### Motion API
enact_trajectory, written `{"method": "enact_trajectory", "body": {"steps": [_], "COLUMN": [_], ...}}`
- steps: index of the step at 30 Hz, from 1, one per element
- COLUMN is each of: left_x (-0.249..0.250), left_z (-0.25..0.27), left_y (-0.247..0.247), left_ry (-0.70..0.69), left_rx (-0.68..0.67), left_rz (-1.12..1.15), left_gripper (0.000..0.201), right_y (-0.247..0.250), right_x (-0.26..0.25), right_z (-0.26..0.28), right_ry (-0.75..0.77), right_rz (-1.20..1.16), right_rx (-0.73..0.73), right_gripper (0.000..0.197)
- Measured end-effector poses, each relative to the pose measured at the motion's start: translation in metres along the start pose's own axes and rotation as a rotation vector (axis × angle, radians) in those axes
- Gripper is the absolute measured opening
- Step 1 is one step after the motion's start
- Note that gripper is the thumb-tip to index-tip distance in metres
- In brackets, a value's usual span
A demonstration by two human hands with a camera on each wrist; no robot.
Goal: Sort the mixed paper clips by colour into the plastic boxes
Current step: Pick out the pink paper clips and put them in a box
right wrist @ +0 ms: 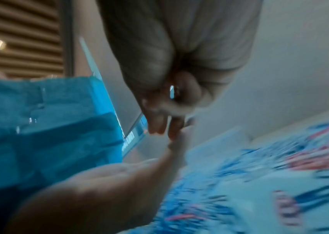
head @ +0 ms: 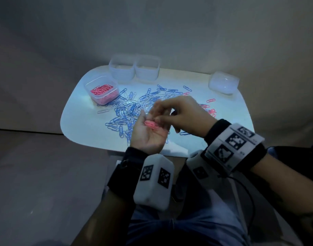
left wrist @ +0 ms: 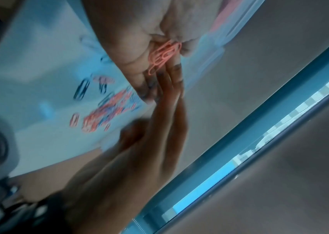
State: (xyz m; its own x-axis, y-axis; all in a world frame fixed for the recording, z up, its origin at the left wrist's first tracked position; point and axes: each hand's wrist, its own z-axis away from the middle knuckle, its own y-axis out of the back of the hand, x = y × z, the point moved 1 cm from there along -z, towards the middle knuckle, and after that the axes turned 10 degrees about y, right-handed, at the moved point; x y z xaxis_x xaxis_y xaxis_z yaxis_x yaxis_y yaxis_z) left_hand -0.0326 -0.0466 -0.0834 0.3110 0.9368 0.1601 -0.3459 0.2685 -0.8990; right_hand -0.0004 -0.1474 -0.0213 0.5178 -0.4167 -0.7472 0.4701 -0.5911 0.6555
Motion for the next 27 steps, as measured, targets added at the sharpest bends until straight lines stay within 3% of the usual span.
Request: {"method": "enact_trajectory", "body": {"steps": [3, 4, 6, 8, 10, 13, 15, 18, 19, 23, 25, 27], "left_x": [0.014, 0.019, 0.025, 0.028, 0.030, 0.031, 0.032, 0.027, 0.023, 0.020, 0.030, 0.044], "left_z": [0.008, 0.011, 0.017, 0.022, 0.024, 0.025, 0.023, 0.017, 0.015, 0.015, 0.026, 0.038], "left_y": [0.015, 0.020, 0.029, 0.033, 0.036, 0.038, 0.041, 0.038, 0.035, 0.035, 0.047, 0.059], "left_ry": [-0.060, -0.082, -0.118, -0.133, -0.138, -0.141, -0.133, -0.088, -0.064, -0.017, -0.040, -0.021], "left_rx": [0.000, 0.001, 0.004, 0.024, 0.034, 0.042, 0.056, 0.125, 0.140, 0.084, 0.044, -0.025], "left_rz": [0.047, 0.054, 0.055, 0.042, 0.035, 0.030, 0.015, -0.031, -0.053, -0.016, 0.047, 0.028], "left_gripper": [0.069, 0.068, 0.067, 0.067, 0.066, 0.067, 0.068, 0.057, 0.052, 0.049, 0.035, 0.036], "right_y": [0.008, 0.009, 0.002, -0.011, -0.017, -0.012, -0.004, -0.001, -0.005, -0.031, -0.030, -0.027], "right_x": [0.025, 0.036, 0.053, 0.059, 0.058, 0.054, 0.045, 0.014, 0.004, -0.013, -0.010, 0.000], "right_z": [0.005, 0.005, 0.005, 0.004, -0.001, -0.005, -0.006, -0.010, -0.012, -0.016, -0.020, -0.027], "right_ry": [-0.050, -0.114, -0.275, -0.333, -0.334, -0.350, -0.317, -0.131, -0.061, 0.054, 0.061, 0.005], "right_rz": [0.022, 0.115, 0.311, 0.406, 0.405, 0.378, 0.329, 0.185, 0.137, 0.152, 0.130, 0.239], "right_rx": [0.315, 0.316, 0.111, -0.034, -0.066, -0.078, 0.010, 0.146, 0.126, -0.192, -0.104, -0.048], "right_gripper": [0.004, 0.008, 0.015, 0.014, 0.005, 0.012, 0.009, 0.008, 0.008, 0.014, 0.012, 0.013]}}
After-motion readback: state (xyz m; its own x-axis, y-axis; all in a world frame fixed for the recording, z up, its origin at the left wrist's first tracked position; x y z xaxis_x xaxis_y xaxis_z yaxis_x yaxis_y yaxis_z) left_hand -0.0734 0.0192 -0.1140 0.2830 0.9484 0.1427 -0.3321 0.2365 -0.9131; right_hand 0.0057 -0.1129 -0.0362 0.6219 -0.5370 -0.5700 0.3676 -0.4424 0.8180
